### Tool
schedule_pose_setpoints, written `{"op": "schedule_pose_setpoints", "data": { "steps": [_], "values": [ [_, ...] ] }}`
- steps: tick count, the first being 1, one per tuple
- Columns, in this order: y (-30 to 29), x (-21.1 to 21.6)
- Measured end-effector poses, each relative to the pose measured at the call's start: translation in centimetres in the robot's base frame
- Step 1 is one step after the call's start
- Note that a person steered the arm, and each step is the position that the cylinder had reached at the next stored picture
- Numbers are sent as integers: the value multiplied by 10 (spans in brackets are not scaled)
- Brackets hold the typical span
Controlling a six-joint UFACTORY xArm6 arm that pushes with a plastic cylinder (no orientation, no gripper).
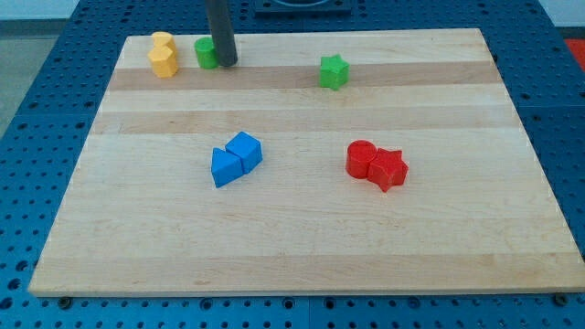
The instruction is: Slide the green star to the yellow hexagon
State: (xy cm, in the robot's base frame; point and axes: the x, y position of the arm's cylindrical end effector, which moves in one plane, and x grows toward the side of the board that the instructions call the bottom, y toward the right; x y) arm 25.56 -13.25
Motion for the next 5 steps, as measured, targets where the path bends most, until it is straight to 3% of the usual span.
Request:
{"op": "schedule_pose_setpoints", "data": {
  "steps": [3, 5],
  "values": [
    [-35, 0],
    [58, 0]
  ]
}}
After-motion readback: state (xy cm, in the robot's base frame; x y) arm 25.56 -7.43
